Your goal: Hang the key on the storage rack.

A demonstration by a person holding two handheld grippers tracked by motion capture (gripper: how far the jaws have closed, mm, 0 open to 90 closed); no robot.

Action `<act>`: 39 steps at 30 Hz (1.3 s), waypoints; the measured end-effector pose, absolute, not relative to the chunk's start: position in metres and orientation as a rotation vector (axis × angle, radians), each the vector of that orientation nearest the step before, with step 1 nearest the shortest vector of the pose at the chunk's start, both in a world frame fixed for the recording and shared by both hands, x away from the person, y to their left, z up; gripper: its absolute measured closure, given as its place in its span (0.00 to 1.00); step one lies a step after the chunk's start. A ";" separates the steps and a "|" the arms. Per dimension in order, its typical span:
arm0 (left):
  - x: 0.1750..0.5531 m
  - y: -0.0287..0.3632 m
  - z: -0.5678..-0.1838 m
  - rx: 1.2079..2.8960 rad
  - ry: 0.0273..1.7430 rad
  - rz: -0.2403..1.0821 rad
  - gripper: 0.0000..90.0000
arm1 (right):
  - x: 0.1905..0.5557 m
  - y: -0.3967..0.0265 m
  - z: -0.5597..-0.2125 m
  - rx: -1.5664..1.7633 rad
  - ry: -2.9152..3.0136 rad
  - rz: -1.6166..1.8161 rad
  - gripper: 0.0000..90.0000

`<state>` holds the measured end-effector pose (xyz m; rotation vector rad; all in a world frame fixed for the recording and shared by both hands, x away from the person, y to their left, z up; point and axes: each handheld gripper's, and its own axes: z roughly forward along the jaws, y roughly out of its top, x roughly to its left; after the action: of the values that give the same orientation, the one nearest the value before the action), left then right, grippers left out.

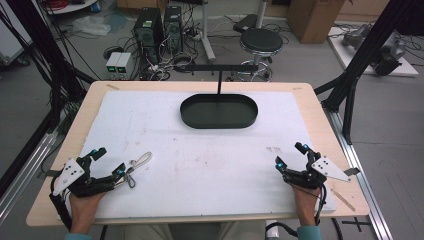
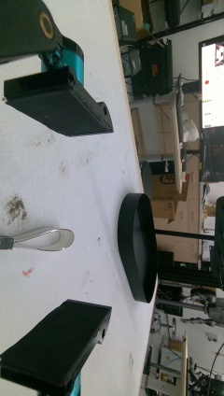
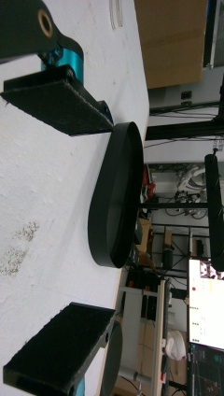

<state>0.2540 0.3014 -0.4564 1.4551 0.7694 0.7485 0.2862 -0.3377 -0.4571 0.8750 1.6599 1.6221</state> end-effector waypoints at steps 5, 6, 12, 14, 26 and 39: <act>0.254 0.301 -0.456 1.454 0.769 0.748 0.13 | 0.286 -0.337 -0.457 0.873 1.659 1.622 0.10; 0.254 0.301 -0.456 1.455 0.768 0.749 0.13 | 0.286 -0.337 -0.457 0.875 1.658 1.622 0.10; 0.254 0.301 -0.456 1.458 0.769 0.753 0.13 | 0.286 -0.337 -0.457 0.879 1.659 1.620 0.10; 0.254 0.301 -0.456 1.459 0.764 0.748 0.13 | 0.286 -0.337 -0.457 0.878 1.658 1.619 0.10; 0.255 0.308 -0.445 1.454 0.771 0.708 0.12 | 0.286 -0.337 -0.457 0.872 1.656 1.620 0.10; 0.270 0.303 -0.405 1.721 0.805 0.667 0.11 | 0.286 -0.337 -0.457 0.869 1.655 1.623 0.10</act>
<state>0.2700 0.3035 -0.4048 1.7211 0.8051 0.6673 0.2860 -0.3374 -0.4570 0.8693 1.6548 1.6227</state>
